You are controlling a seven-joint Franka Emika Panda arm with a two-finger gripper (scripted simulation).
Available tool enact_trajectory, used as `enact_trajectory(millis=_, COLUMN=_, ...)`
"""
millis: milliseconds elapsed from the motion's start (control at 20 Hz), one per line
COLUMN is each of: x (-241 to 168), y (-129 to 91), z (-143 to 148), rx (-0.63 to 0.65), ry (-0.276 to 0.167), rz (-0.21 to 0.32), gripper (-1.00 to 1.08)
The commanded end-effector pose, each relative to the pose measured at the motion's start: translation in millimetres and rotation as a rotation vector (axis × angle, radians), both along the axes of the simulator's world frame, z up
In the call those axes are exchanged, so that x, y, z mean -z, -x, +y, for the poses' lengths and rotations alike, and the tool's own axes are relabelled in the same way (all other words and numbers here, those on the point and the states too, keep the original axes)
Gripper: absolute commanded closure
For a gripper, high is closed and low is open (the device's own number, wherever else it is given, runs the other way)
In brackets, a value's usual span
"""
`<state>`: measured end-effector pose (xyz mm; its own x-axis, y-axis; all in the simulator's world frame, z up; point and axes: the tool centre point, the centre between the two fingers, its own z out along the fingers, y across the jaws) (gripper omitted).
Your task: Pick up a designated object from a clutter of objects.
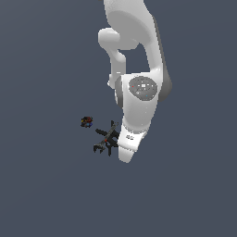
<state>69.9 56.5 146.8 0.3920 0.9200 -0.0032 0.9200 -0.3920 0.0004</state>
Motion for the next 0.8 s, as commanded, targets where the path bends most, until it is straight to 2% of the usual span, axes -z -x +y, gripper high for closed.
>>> enact_trajectory(millis=0, x=-23.2, y=10.5, z=4.2, rx=0.0, ry=0.0, rz=-0.001, gripper=1.08)
enact_trajectory(millis=750, x=-171.6, y=74.1, z=33.2, rx=-0.001, ry=-0.002, rz=-0.001, gripper=1.08)
